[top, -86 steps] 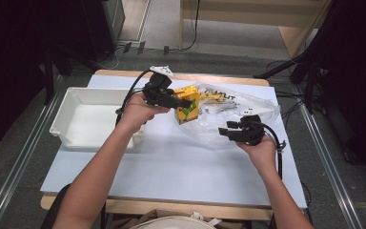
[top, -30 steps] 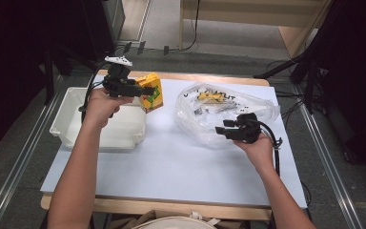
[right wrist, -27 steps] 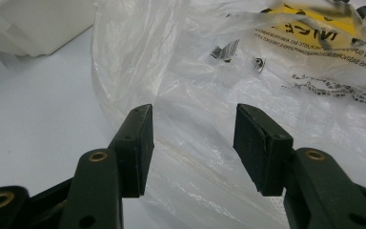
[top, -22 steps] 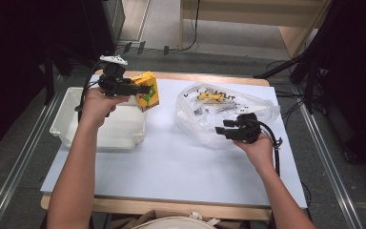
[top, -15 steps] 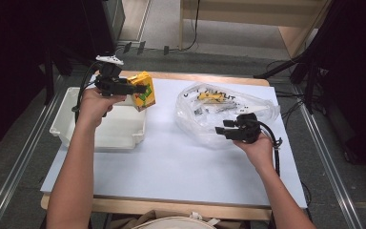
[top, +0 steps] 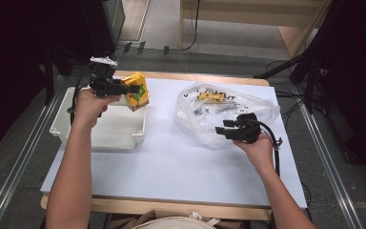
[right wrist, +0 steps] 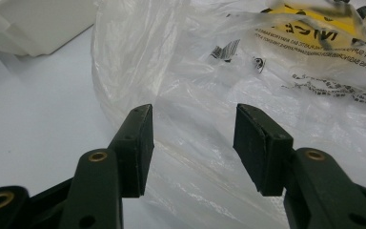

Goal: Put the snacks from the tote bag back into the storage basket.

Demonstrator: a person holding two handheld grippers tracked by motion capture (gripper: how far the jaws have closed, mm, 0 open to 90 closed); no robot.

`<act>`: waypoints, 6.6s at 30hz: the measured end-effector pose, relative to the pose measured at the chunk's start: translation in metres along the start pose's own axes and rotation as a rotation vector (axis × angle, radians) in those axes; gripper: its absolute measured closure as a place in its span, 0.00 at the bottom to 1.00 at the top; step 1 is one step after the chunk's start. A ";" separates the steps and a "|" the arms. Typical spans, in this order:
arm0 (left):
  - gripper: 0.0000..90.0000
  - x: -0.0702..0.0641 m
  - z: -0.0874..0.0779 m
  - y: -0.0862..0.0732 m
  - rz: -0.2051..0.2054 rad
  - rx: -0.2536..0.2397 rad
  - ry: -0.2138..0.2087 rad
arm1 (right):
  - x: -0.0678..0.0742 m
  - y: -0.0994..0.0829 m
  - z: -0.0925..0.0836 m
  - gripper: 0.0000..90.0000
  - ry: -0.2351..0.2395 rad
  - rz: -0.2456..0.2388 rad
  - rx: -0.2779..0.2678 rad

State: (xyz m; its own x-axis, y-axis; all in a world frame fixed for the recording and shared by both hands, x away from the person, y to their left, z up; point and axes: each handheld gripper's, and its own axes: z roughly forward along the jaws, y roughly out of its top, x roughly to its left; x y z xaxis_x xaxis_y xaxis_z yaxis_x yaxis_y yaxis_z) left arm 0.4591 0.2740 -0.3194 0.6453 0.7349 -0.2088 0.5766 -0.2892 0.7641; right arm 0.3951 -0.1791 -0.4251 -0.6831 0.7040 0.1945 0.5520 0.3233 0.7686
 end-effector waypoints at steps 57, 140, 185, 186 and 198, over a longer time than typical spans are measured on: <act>0.58 0.032 0.054 -0.046 0.020 0.060 0.137 | 0.000 0.000 0.000 0.55 -0.004 0.004 -0.003; 0.55 -0.003 0.007 -0.092 -0.004 0.053 0.121 | -0.001 0.000 -0.002 0.55 0.001 0.000 0.005; 1.00 0.011 0.050 -0.106 0.028 0.117 0.064 | 0.003 -0.001 -0.002 0.55 -0.004 -0.021 0.009; 1.00 0.012 0.050 -0.106 0.023 0.115 0.065 | 0.003 -0.001 -0.002 0.55 -0.004 -0.022 0.008; 1.00 0.019 0.052 -0.107 -0.006 0.104 0.104 | 0.003 -0.001 -0.001 0.55 -0.002 -0.026 0.010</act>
State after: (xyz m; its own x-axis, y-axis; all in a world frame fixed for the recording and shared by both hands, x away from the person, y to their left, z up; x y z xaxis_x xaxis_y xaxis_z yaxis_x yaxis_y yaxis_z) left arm 0.4358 0.2873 -0.4366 0.5889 0.7951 -0.1448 0.6328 -0.3421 0.6947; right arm 0.3918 -0.1776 -0.4245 -0.6963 0.6966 0.1733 0.5388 0.3477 0.7673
